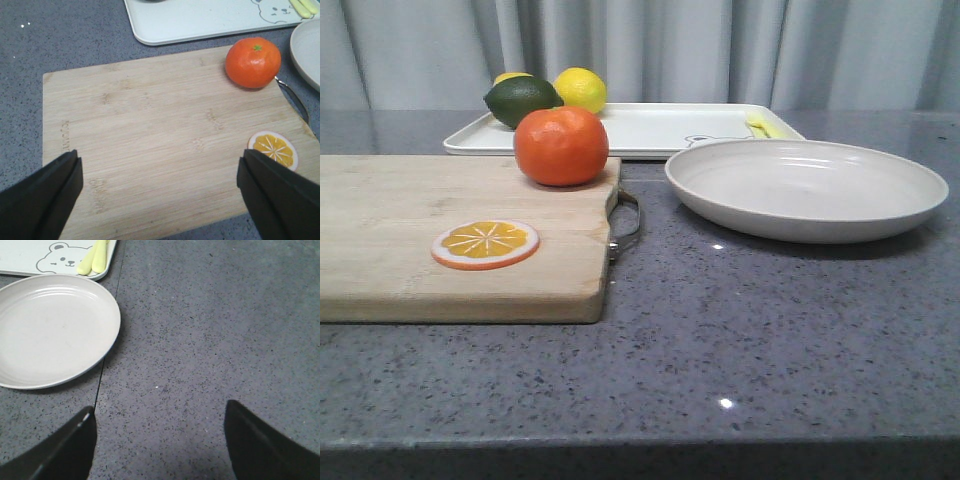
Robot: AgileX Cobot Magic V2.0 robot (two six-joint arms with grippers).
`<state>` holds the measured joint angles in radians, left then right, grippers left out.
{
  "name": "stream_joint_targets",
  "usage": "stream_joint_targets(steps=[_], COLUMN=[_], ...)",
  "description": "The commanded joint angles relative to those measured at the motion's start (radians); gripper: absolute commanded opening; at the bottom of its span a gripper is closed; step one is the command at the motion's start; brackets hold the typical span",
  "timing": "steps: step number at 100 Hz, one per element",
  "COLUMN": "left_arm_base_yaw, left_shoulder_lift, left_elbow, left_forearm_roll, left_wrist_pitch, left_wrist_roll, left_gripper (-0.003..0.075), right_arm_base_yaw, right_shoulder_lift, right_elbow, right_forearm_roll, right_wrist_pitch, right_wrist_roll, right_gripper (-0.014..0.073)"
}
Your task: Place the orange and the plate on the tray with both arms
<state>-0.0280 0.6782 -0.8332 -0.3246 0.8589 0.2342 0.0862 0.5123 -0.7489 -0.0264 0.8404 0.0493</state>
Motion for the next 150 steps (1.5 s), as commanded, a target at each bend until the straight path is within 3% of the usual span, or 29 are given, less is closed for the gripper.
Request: stream_joint_targets(steps=[1, 26, 43, 85, 119, 150], left_arm_base_yaw=[0.003, 0.003, -0.005, -0.308, -0.353, -0.366], left_shoulder_lift=[0.008, 0.118, 0.273, 0.636, 0.85, 0.928], left_elbow=[-0.036, -0.038, -0.075, -0.308, -0.44, -0.457], left_forearm_roll=[-0.073, -0.469, -0.625, -0.518, -0.518, -0.489], left_wrist_pitch=[-0.092, -0.11, -0.109, -0.268, -0.294, -0.3], left_wrist_roll=[0.018, 0.433, 0.563, 0.58, 0.576, 0.576], left_gripper=[0.0599, 0.0598, 0.0598, 0.0598, 0.0598, 0.0598], right_arm_base_yaw=[-0.005, -0.005, -0.005, -0.005, -0.005, -0.005], right_shoulder_lift=[0.012, 0.012, 0.012, 0.012, 0.012, 0.012], right_elbow=[-0.035, -0.035, -0.035, -0.035, -0.034, -0.034], right_forearm_roll=[-0.008, -0.008, -0.008, -0.008, -0.008, -0.008], right_wrist_pitch=[-0.072, -0.072, -0.072, -0.068, -0.046, -0.046], right_wrist_roll=[-0.008, -0.008, -0.008, -0.008, -0.008, -0.008], right_gripper=[0.054, 0.054, 0.054, 0.054, 0.054, 0.054])
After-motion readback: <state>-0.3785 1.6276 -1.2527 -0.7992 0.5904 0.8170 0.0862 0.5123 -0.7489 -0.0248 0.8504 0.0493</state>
